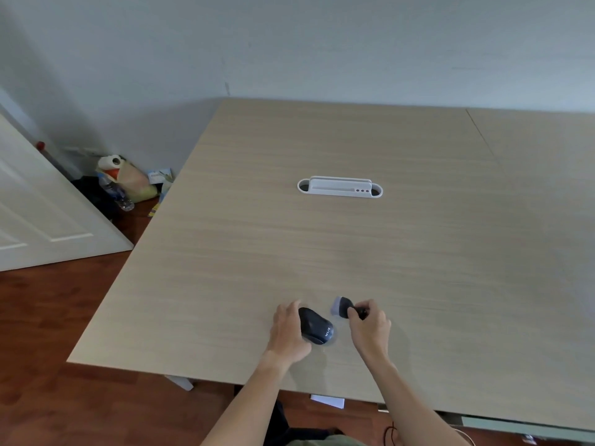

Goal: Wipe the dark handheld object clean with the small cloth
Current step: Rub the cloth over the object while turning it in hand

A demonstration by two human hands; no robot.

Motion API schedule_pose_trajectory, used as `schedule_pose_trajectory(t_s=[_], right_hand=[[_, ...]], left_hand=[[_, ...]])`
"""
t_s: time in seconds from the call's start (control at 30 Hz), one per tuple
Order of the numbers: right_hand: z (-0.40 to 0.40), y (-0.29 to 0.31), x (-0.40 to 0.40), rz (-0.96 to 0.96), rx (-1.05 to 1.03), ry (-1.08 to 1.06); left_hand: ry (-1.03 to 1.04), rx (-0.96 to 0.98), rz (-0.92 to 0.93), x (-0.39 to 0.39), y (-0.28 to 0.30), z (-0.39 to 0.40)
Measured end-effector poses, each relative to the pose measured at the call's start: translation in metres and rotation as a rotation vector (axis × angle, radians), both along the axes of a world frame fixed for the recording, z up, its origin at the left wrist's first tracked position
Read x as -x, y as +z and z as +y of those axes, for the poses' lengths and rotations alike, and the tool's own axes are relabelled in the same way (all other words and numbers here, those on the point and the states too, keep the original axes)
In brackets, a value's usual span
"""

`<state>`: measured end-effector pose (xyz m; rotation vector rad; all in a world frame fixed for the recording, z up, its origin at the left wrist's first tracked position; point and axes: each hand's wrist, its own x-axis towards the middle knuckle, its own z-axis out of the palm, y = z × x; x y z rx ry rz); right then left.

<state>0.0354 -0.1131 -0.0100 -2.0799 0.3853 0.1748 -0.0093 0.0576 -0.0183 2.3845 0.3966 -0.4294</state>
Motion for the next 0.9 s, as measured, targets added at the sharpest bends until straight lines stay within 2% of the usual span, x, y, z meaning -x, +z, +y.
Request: schedule_pose_trajectory(t_s=[0.17, 0.27, 0.33, 0.4, 0.47, 0.57, 0.67, 0.73, 0.83, 0.9], right_hand=[[0.000, 0.000, 0.003, 0.044, -0.070, 0.149], [-0.001, -0.001, 0.003, 0.007, 0.045, 0.083], [0.000, 0.002, 0.003, -0.034, 0.012, 0.080], [0.003, 0.004, 0.004, -0.031, -0.036, 0.166], [0.003, 0.004, 0.005, -0.002, 0.013, 0.220], [-0.001, 0.003, 0.002, -0.025, 0.121, 0.122], [-0.001, 0.005, 0.001, 0.013, -0.003, 0.169], [-0.002, 0.004, 0.004, 0.041, 0.034, 0.225], [-0.005, 0.001, 0.008, -0.017, 0.178, 0.155], [-0.005, 0.002, 0.008, -0.057, 0.144, 0.143]], left_hand=[[0.118, 0.026, 0.015, 0.007, -0.002, -0.020], [0.153, -0.005, -0.006, 0.006, -0.001, -0.026], [0.158, -0.029, -0.012, 0.004, -0.002, -0.026], [0.148, -0.040, -0.011, 0.002, -0.003, -0.024], [0.112, -0.065, -0.009, -0.002, -0.002, -0.021], [0.008, -0.147, 0.012, -0.008, 0.000, -0.018], [-0.070, -0.224, 0.023, -0.016, 0.004, -0.018], [-0.081, -0.254, 0.026, -0.019, 0.004, -0.020], [-0.053, -0.254, 0.066, -0.021, 0.004, -0.029], [-0.053, -0.249, 0.091, -0.020, 0.002, -0.033]])
